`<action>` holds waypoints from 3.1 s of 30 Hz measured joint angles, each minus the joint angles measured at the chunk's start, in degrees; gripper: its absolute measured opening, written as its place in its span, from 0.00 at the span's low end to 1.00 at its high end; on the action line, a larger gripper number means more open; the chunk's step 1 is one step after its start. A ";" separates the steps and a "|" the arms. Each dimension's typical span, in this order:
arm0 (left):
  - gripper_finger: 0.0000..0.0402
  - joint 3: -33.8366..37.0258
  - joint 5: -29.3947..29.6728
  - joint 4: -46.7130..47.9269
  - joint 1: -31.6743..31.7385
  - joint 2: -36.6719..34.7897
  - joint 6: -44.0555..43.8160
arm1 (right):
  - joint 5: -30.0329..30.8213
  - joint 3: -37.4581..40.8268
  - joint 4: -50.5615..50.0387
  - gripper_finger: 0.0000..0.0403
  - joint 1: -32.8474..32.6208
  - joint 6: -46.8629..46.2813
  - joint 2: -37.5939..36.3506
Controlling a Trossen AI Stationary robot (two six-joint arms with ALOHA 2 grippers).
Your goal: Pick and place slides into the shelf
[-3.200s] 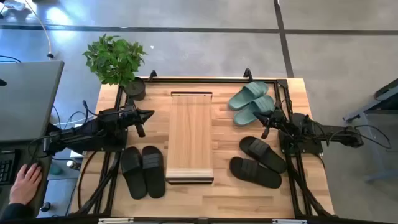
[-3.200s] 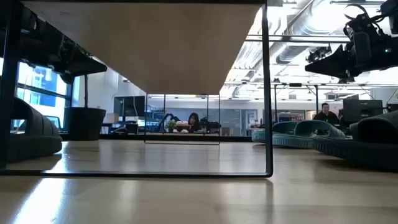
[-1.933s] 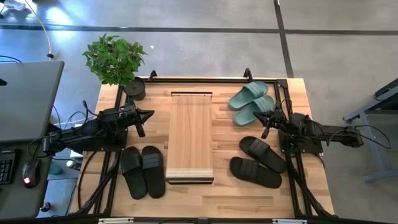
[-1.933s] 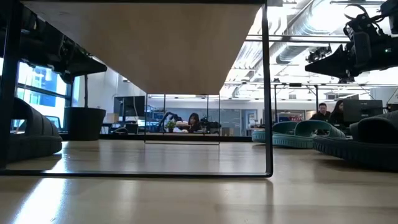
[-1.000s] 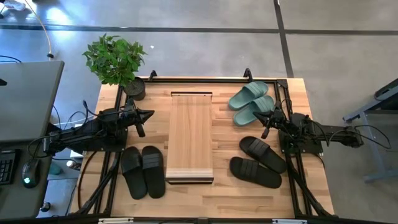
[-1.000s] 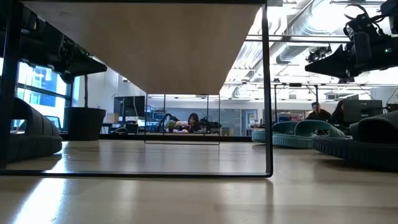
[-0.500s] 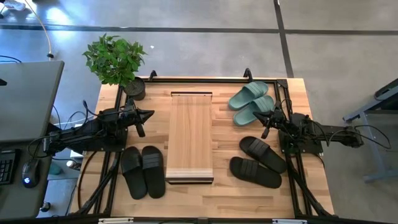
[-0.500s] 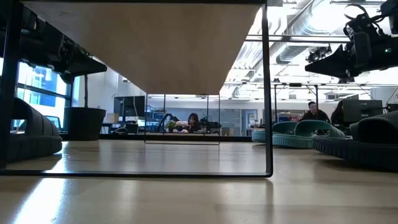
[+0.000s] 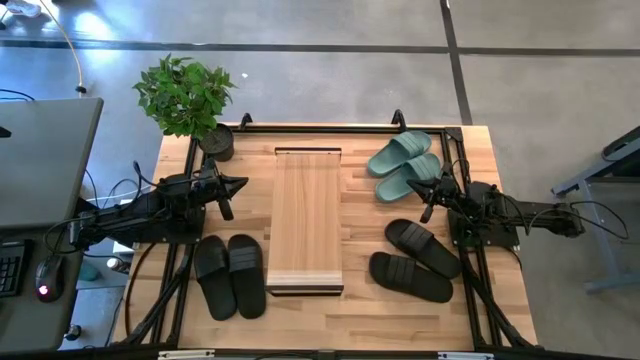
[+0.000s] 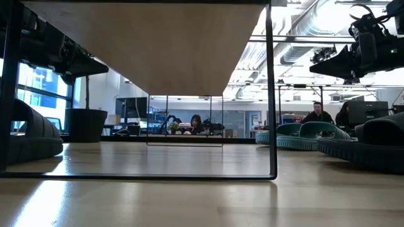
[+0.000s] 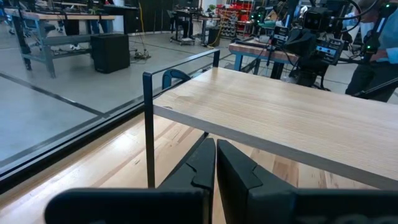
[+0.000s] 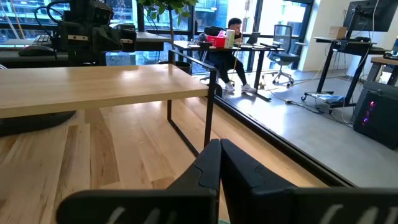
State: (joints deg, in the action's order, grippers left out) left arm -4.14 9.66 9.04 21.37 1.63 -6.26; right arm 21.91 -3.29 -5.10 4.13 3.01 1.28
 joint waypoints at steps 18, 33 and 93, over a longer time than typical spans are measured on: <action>0.01 0.04 -13.93 -16.21 0.00 0.02 -43.79 | -1.29 0.00 0.16 0.00 -0.01 -17.78 -0.02; 0.01 0.00 -21.19 -48.51 0.00 0.02 -45.46 | -3.57 0.04 9.96 0.00 0.01 -59.39 0.00; 0.01 -0.02 -24.07 -41.34 0.00 0.02 -45.23 | 15.21 -73.60 -84.19 0.29 4.98 -42.04 96.06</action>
State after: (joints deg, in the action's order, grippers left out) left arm -4.16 -14.41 -32.31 21.37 1.65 -51.49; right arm 37.12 -76.89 -89.29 9.10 -39.04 97.33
